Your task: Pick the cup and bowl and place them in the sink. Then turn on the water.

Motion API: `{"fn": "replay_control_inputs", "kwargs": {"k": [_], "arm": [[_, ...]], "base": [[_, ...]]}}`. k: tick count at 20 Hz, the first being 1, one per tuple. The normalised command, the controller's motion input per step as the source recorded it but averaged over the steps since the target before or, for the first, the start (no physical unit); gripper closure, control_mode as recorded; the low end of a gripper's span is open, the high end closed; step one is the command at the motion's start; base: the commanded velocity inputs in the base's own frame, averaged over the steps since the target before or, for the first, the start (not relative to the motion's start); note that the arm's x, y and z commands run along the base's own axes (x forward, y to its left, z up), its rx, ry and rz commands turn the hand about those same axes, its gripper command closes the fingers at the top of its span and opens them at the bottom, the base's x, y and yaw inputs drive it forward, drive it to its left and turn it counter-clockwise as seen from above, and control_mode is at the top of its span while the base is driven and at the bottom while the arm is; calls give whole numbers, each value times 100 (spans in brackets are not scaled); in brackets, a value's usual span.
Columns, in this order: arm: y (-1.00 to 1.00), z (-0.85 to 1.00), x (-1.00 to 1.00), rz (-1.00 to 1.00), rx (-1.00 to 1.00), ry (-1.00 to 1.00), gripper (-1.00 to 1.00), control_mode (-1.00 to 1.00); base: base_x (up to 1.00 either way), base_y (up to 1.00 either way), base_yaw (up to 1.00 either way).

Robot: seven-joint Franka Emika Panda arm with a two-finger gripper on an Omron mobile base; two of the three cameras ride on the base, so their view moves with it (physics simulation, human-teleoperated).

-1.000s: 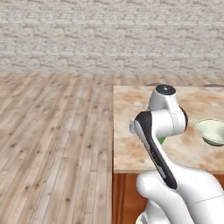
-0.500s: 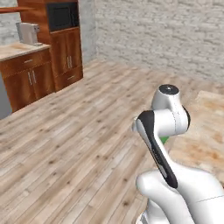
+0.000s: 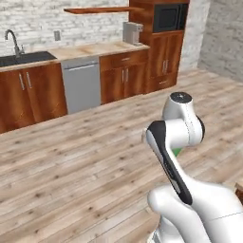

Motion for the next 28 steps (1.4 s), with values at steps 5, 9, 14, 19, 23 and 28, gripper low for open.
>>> {"fn": "replay_control_inputs", "kwargs": {"k": [5, 9, 14, 19, 23, 28], "arm": [[0, 0, 0, 0, 0, 0, 100, 100], [0, 0, 0, 0, 0, 0, 100, 100], [0, 0, 0, 0, 0, 0, 100, 100], [0, 0, 0, 0, 0, 0, 100, 100], [0, 0, 0, 0, 0, 0, 100, 100], [0, 0, 0, 0, 0, 0, 100, 100]], "base": [[38, 20, 75], [74, 4, 74], [57, -7, 41], [56, -13, 2], [100, -4, -15], [100, -2, -19]]}}
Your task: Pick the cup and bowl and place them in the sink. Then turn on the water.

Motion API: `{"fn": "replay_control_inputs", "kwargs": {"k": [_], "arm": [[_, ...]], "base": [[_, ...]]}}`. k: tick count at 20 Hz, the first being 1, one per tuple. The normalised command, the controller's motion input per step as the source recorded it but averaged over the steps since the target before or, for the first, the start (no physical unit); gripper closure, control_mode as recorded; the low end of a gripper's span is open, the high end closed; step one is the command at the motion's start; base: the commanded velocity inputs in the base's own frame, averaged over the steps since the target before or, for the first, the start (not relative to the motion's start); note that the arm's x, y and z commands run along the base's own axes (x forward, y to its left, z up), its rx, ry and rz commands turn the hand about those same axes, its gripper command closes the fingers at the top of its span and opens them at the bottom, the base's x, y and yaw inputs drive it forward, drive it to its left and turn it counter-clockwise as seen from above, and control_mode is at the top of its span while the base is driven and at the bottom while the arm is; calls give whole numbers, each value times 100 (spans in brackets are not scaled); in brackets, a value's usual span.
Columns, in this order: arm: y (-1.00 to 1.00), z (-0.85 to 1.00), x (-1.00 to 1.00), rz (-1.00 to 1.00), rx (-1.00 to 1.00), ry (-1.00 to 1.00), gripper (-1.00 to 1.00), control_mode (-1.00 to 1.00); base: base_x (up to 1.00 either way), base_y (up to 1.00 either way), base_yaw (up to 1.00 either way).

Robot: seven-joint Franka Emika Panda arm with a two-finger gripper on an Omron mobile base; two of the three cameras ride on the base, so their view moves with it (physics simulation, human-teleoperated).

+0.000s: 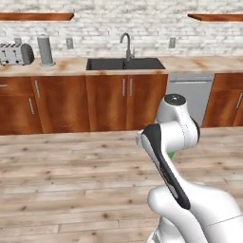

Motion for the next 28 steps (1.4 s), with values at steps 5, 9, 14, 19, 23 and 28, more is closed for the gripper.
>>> {"fn": "replay_control_inputs", "kwargs": {"k": [5, 9, 14, 19, 23, 28], "arm": [[0, 0, 0, 0, 0, 0, 100, 100], [0, 0, 0, 0, 0, 0, 100, 100], [0, 0, 0, 0, 0, 0, 100, 100], [0, 0, 0, 0, 0, 0, 100, 100], [0, 0, 0, 0, 0, 0, 100, 100], [0, 0, 0, 0, 0, 0, 100, 100]], "base": [[100, 0, -14], [100, 0, -11], [100, 0, 0], [100, 1, 0], [100, 13, 0], [100, 23, 0]]}}
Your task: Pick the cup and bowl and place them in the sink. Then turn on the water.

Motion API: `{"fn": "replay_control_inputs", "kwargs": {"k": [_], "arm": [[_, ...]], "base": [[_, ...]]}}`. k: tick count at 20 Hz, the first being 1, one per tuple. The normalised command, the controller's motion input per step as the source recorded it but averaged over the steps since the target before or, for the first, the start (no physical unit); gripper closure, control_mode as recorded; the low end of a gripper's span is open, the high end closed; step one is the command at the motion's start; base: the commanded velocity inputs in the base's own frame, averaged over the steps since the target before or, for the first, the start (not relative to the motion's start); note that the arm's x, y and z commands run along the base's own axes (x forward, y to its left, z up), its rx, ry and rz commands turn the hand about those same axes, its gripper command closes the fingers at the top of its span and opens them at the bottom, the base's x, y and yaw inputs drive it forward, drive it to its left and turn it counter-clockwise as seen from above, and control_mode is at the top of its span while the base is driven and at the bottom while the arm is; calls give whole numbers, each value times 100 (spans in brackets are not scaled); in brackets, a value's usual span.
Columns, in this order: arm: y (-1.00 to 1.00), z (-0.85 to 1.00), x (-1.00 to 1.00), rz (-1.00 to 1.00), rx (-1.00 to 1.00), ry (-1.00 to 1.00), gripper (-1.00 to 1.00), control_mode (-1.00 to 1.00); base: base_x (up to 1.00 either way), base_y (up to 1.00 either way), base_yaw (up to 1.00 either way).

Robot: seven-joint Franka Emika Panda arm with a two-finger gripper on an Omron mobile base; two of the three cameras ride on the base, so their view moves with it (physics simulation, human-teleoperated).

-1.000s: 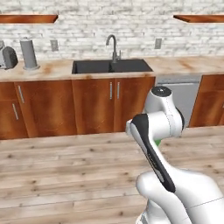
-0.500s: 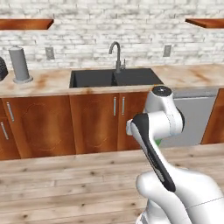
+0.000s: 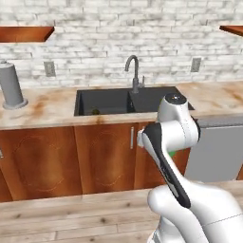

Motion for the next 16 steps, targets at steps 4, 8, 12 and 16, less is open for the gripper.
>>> {"fn": "replay_control_inputs", "kwargs": {"k": [4, 8, 12, 16], "arm": [[0, 0, 0, 0, 0, 0, 100, 100], [0, 0, 0, 0, 0, 0, 100, 100], [0, 0, 0, 0, 0, 0, 100, 100], [0, 0, 0, 0, 0, 0, 100, 100]], "base": [[100, 27, 0], [100, 35, 0], [100, 34, -4], [100, 10, -3]]}}
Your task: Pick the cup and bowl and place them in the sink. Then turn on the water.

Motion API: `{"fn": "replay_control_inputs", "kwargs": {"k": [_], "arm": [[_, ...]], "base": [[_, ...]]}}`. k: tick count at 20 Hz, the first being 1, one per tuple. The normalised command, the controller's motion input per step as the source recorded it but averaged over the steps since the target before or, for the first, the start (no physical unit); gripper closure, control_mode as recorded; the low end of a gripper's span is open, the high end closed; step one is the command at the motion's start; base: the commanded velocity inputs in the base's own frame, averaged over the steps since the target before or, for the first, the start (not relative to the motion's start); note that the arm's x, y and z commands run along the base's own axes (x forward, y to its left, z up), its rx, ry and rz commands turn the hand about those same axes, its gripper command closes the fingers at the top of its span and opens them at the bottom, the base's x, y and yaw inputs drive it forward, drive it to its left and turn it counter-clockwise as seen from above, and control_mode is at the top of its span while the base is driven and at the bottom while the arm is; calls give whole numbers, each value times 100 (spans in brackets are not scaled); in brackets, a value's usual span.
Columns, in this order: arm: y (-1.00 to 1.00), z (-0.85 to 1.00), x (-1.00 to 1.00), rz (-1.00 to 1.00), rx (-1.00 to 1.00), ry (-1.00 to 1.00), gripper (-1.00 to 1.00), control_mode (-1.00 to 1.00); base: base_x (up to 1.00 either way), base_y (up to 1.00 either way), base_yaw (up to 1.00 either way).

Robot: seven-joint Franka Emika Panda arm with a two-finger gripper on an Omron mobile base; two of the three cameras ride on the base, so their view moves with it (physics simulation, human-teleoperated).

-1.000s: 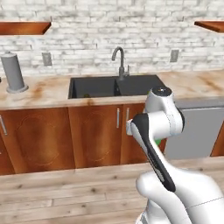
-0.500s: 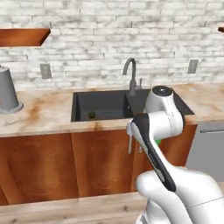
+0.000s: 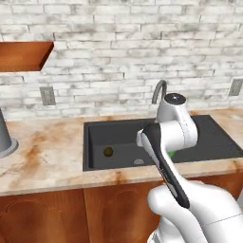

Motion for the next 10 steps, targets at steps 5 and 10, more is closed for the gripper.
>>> {"fn": "replay_control_inputs", "kwargs": {"k": [5, 10], "arm": [[0, 0, 0, 0, 0, 0, 100, 100], [42, -17, 75, -13, 0, -7, 100, -100]], "base": [[97, 3, -2], [0, 0, 0]]}}
